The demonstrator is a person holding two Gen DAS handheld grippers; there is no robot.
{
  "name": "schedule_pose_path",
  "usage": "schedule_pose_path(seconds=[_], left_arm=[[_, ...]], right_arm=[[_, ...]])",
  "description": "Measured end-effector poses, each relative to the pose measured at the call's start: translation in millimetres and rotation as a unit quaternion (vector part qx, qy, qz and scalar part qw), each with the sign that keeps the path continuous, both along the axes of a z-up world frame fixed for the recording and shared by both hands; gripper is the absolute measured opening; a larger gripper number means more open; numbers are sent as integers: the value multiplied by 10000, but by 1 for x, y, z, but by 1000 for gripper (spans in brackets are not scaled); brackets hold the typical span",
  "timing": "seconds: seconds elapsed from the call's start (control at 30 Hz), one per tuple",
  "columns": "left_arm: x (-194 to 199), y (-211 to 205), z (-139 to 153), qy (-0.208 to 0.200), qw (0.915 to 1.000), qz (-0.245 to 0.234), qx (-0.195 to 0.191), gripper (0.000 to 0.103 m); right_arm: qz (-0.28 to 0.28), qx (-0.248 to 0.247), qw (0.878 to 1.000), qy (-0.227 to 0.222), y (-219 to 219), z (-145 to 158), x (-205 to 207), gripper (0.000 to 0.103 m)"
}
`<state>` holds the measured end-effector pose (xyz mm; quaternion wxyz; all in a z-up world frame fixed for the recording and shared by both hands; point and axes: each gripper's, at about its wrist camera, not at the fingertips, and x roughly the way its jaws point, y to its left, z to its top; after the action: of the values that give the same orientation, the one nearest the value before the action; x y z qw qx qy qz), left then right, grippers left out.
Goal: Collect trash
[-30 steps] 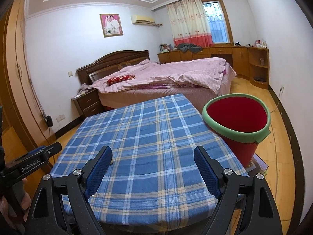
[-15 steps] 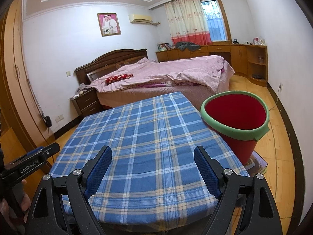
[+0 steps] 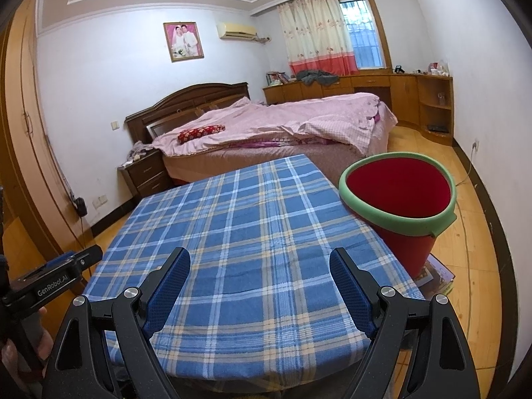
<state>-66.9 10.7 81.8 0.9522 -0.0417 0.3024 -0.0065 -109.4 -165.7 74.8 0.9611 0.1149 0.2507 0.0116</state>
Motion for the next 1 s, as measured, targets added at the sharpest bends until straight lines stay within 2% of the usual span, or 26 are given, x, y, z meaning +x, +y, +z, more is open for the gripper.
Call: schedule_pose_path(seconds=[1.0], left_arm=[[-1,1,-3,-10,10000,37,20,58]], right_arm=[[-9,2,10000,2,0,0,-2,87]])
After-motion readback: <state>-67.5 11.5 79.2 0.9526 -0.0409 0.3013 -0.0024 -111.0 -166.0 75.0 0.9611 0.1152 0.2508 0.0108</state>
